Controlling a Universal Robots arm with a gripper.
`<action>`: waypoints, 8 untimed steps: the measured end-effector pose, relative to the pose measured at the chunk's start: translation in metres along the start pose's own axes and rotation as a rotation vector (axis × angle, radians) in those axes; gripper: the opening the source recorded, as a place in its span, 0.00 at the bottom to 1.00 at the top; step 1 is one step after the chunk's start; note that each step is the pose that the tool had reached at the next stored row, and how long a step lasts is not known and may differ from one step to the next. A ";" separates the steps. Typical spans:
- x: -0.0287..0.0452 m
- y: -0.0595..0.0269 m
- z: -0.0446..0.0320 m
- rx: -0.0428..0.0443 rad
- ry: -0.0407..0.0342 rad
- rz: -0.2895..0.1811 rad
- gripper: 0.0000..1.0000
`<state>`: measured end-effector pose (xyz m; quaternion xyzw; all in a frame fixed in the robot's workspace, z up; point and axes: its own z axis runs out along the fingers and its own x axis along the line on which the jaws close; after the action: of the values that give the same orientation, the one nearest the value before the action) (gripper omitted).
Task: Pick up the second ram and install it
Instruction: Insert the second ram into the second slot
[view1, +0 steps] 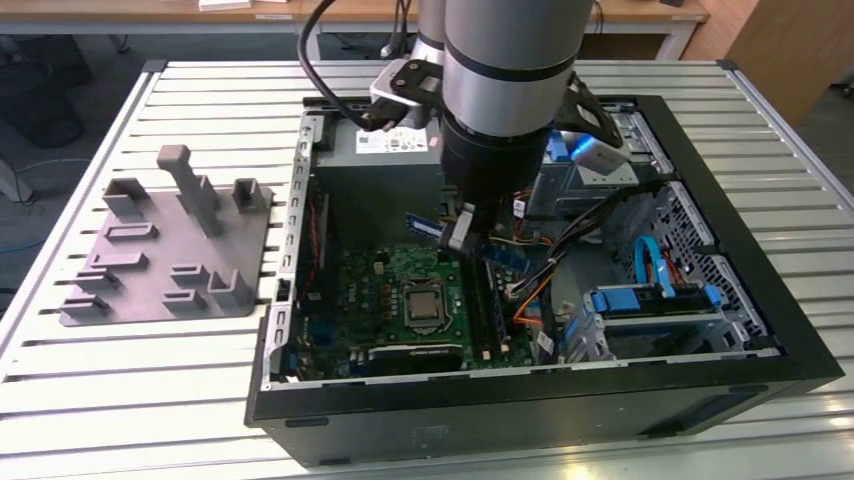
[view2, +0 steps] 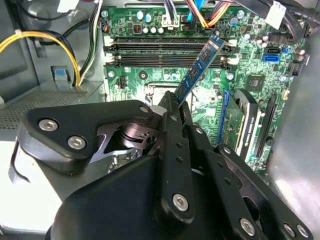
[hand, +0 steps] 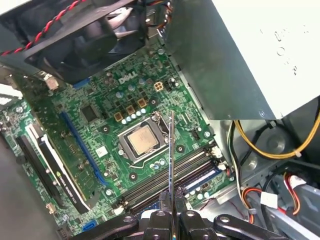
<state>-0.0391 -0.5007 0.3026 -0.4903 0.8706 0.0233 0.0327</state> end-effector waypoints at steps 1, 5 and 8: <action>0.0000 0.0000 0.0000 0.0008 0.0000 0.010 0.14; 0.0000 0.0000 0.0001 0.0038 -0.0004 0.047 0.14; 0.0000 0.0000 0.0001 0.0058 -0.0006 0.073 0.14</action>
<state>-0.0391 -0.5007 0.3025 -0.4581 0.8880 0.0220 0.0335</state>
